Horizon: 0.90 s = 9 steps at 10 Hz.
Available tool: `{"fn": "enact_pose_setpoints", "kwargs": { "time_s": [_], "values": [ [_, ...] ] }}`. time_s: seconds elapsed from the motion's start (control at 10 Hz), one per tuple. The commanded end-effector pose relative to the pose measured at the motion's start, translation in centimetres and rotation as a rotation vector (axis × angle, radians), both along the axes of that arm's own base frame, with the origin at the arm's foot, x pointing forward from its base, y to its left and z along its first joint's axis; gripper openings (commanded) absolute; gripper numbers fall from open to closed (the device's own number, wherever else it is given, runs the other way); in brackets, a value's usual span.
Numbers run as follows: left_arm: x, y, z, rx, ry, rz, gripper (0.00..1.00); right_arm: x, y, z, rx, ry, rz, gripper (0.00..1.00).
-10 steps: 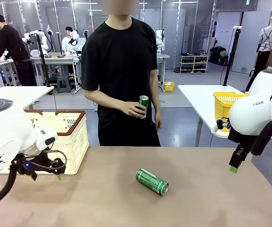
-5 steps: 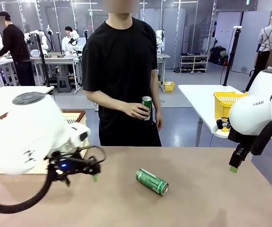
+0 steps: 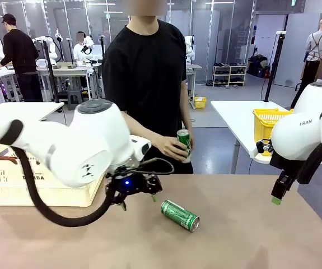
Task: Place the drinks into the Shopping basket.
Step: Pick up one drink and place it into the Shopping basket.
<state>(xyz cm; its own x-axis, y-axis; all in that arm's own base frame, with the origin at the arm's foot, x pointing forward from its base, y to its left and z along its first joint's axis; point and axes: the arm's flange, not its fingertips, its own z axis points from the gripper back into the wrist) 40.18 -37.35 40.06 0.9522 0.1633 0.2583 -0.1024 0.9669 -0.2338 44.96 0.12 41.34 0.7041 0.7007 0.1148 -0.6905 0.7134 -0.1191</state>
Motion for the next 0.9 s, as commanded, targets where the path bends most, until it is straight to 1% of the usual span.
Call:
{"fn": "enact_pose_setpoints", "kwargs": {
  "time_s": [0.0, 0.1, 0.2, 0.3, 0.5, 0.6, 0.8],
  "values": [
    [2.5, -3.9, -1.9, -0.018, 0.026, 0.033, 1.0, 0.0, 0.0, 0.0, 0.0, 0.002, -0.001, 0.81],
    [3.0, -5.0, -2.7, -0.01, 0.037, 0.046, 1.0, 0.0, 0.0, 0.0, 0.0, 0.002, -0.001, 0.81],
    [2.9, -5.5, -3.0, -0.001, 0.027, 0.046, 1.0, 0.0, 0.0, 0.0, 0.0, 0.002, -0.001, 0.81],
    [2.4, -5.0, -2.6, 0.0, 0.009, 0.046, 1.0, 0.0, 0.0, 0.0, 0.0, 0.002, -0.001, 0.81],
    [0.4, -2.9, -1.9, 0.034, -0.008, 0.026, 1.0, 0.0, 0.0, 0.0, 0.0, 0.002, -0.001, 0.81],
    [-0.5, -1.4, -1.8, 0.021, -0.004, 0.015, 1.0, 0.0, 0.0, 0.0, 0.0, 0.002, -0.001, 0.81],
    [-2.6, 2.5, -1.8, 0.034, -0.005, 0.042, 1.0, 0.0, 0.0, 0.0, 0.0, 0.002, -0.001, 0.81]
  ]
}}
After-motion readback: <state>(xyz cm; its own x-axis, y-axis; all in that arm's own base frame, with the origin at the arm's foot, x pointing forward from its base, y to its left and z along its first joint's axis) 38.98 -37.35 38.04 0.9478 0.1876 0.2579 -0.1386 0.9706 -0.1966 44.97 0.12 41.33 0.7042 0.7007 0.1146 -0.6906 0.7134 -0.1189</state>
